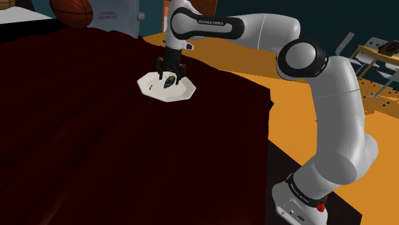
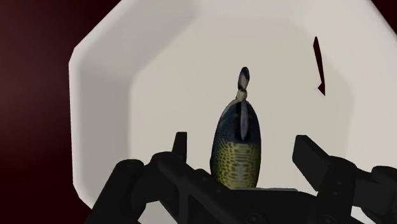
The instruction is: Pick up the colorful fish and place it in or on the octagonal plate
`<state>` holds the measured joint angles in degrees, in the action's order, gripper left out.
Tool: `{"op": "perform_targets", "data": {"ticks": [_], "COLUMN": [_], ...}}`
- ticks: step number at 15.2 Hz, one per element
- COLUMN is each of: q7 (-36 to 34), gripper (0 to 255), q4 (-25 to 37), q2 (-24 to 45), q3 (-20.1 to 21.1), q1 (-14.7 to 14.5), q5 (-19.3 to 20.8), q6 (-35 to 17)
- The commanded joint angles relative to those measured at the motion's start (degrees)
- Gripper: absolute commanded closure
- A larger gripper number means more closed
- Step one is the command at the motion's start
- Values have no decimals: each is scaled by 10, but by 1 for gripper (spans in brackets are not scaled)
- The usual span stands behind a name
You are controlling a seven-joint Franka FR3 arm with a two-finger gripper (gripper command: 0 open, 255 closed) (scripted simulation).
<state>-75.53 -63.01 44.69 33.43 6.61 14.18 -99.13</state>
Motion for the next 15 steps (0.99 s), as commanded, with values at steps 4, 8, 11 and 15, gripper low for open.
{"op": "perform_targets", "data": {"ticks": [4,8,11,15], "q7": [2,8,8,8], "gripper": [0,0,0,0], "q4": [23,104,104,104], "q2": [1,14,14,14], "q3": [0,-3,-3,-3], "q1": [-4,-22,-22,-22], "q5": [0,2,2,2], "q6": [20,85,85,85]}}
